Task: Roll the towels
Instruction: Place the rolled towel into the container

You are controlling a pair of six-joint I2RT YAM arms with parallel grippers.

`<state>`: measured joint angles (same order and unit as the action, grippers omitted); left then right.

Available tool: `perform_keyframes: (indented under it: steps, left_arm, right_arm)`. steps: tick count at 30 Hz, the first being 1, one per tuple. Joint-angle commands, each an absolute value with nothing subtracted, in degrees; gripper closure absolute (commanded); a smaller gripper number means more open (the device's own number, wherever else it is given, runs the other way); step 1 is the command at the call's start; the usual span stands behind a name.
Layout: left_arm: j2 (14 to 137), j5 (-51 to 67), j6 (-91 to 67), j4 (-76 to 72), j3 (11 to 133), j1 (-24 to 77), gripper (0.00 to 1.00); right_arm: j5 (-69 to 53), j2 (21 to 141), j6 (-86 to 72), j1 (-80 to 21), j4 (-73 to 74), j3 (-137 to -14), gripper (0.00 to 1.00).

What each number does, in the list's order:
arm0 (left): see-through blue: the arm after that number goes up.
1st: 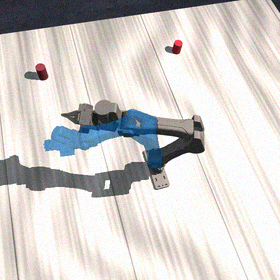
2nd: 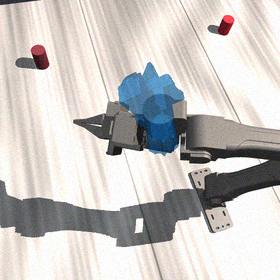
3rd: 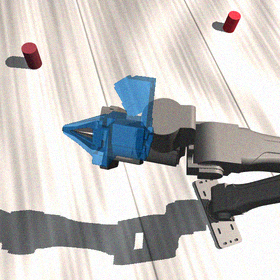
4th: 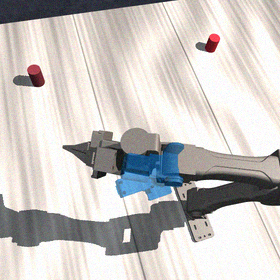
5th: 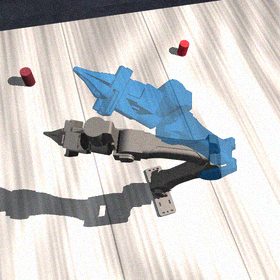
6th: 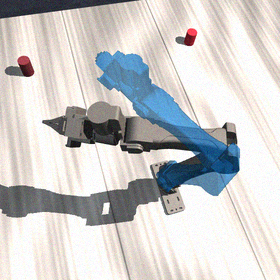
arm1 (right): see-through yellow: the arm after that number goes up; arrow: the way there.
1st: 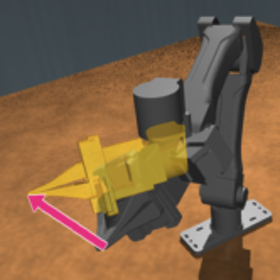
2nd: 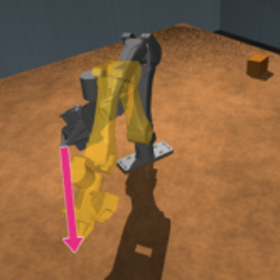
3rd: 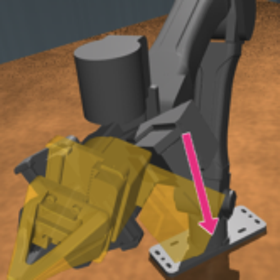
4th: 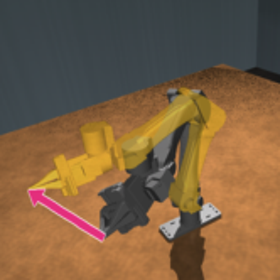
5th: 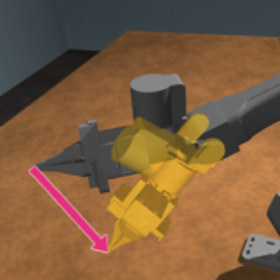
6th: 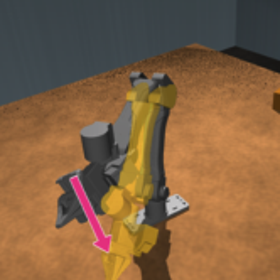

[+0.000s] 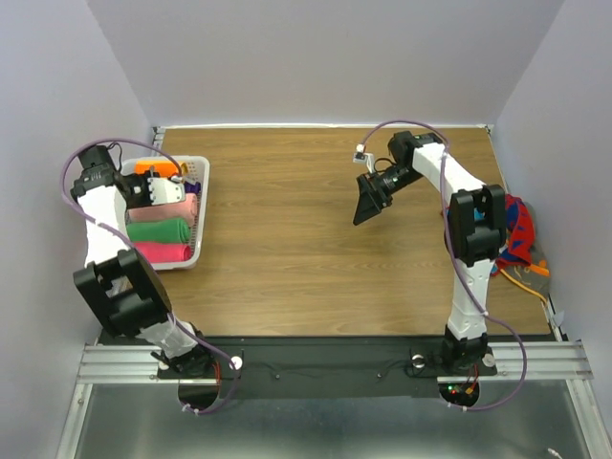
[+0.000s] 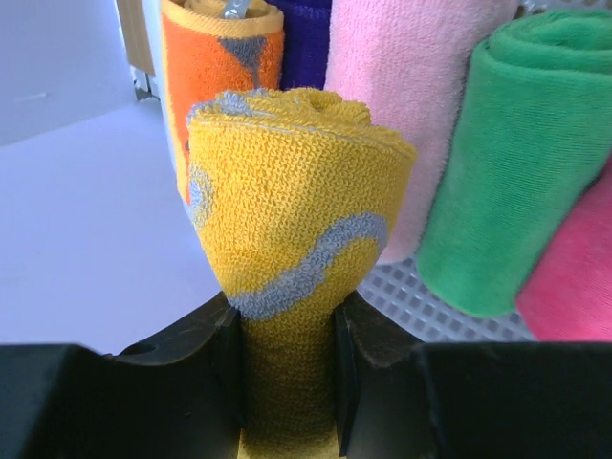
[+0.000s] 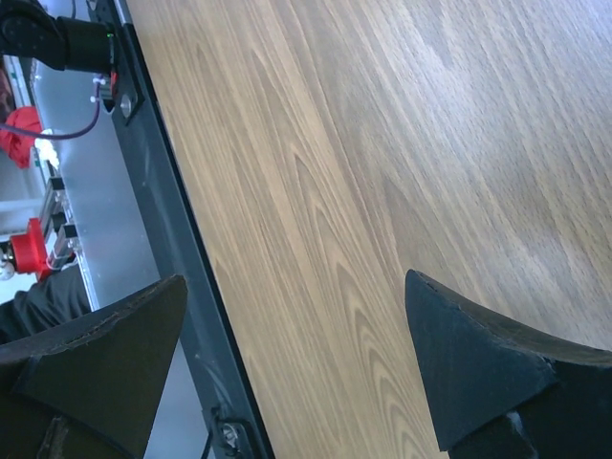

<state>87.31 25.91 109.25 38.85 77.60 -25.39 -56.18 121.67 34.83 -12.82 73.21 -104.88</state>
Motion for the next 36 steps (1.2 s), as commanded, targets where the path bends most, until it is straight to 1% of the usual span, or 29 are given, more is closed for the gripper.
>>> perform_keyframes:
  steps: [1,5,9,12,20,21,26,27,28,29,33,36]
  left_arm:
    - [93.3,27.8,117.1,35.6,83.3,-26.3,1.00]
    - [99.0,29.1,118.6,35.2,87.4,-26.5,1.00]
    - [100.6,30.8,120.7,33.1,86.6,-26.5,1.00]
    - [104.1,30.6,122.1,34.7,87.5,-26.5,1.00]
    - [108.5,31.2,123.2,29.1,83.1,-26.2,1.00]
    - [108.9,31.1,123.4,28.9,83.0,-26.2,0.99]
    - [109.9,30.2,124.4,28.6,82.4,-26.2,0.96]
    - [109.4,30.2,124.6,28.7,82.0,-26.2,0.96]
    - [109.1,30.9,123.8,28.9,81.9,-26.2,1.00]
    - [108.6,33.5,120.7,29.4,83.4,-26.2,1.00]
    - [107.8,38.1,119.9,36.7,89.9,-26.8,1.00]
    - [105.7,39.8,121.0,38.6,90.7,-27.2,1.00]
  right_arm:
    - [-56.0,122.9,34.9,-12.7,73.0,-105.1,0.00]
    - [-55.7,124.0,35.2,-12.7,73.0,-104.8,0.00]
    - [-55.4,125.7,35.5,-12.7,73.0,-105.1,0.00]
    - [-55.1,126.8,35.5,-12.5,73.0,-105.6,0.00]
    - [-54.9,129.0,35.1,-12.5,73.1,-106.9,0.00]
    - [-54.9,129.1,35.1,-12.5,73.2,-107.0,0.00]
    - [-55.0,128.1,35.2,-12.5,73.3,-106.0,0.00]
    - [-55.0,128.0,35.3,-12.5,73.2,-105.6,0.00]
    - [-55.1,128.0,35.3,-12.5,73.3,-105.6,0.00]
    - [-55.2,127.9,35.2,-12.5,73.3,-105.5,0.00]
    - [-55.2,126.9,35.2,-12.4,73.4,-104.6,0.00]
    - [-55.2,126.7,35.2,-12.4,73.4,-104.2,0.00]
